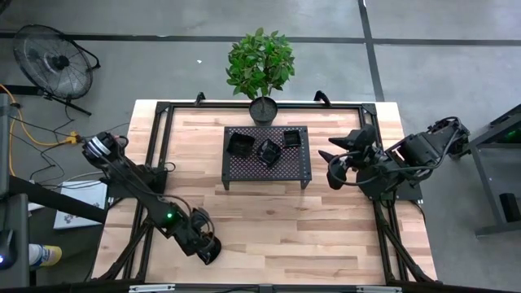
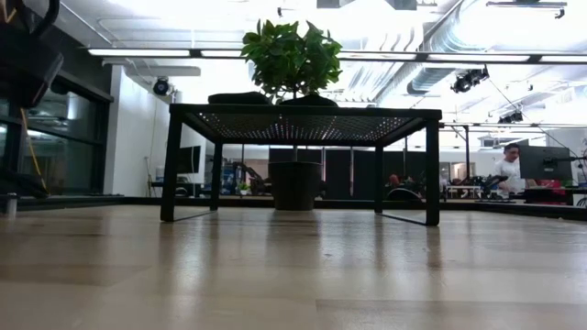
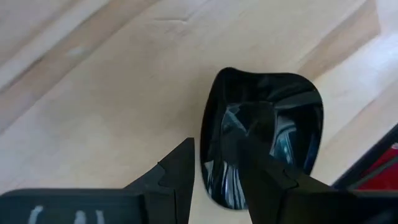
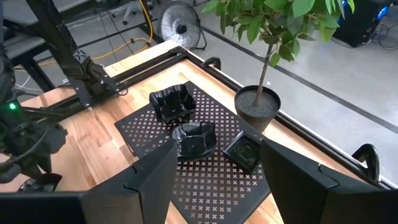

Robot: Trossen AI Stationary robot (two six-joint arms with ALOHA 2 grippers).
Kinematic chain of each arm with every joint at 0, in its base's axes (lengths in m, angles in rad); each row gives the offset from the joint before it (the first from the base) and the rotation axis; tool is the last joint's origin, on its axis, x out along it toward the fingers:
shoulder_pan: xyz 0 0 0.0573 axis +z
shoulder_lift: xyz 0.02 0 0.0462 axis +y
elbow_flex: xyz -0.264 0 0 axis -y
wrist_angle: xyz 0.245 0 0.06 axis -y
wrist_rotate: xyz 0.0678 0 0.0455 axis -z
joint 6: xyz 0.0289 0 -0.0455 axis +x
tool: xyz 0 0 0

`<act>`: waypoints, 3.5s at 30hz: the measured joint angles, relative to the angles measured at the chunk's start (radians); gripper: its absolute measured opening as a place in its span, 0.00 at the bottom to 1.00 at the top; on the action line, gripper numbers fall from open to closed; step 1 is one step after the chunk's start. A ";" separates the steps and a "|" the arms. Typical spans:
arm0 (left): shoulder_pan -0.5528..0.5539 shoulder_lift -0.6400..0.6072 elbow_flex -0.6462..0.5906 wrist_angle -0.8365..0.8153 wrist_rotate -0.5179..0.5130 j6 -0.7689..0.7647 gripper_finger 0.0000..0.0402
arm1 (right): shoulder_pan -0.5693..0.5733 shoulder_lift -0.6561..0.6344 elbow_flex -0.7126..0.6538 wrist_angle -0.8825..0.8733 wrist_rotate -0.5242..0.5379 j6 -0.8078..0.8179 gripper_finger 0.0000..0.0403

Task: Pick & Place Mini shaped plates
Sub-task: Stack the black leaf-shaped plate on top of the other black leaf-shaped plates on the shelf

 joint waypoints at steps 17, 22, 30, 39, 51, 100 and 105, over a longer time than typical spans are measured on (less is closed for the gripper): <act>0.000 0.033 0.000 0.013 -0.001 0.001 0.29 | 0.000 0.000 0.000 0.011 -0.015 0.000 0.56; 0.000 0.033 0.000 0.013 0.006 0.016 0.29 | 0.000 0.000 0.000 0.011 -0.016 0.000 0.56; 0.000 0.032 0.000 0.020 0.014 0.019 0.21 | 0.000 0.000 0.000 0.010 -0.021 0.000 0.56; 0.000 0.032 0.000 0.022 0.014 0.019 0.04 | 0.000 0.000 0.000 0.010 -0.022 0.000 0.56; 0.000 0.029 0.006 0.044 -0.006 0.050 0.00 | 0.000 0.000 0.000 0.010 -0.045 0.000 0.56; 0.347 -0.001 0.621 0.021 -1.014 1.524 0.00 | 0.055 0.317 -0.001 0.346 0.211 -0.234 0.56; 0.348 0.000 0.632 0.099 -1.085 1.724 0.00 | 0.038 0.350 -0.001 0.475 0.279 -0.345 0.56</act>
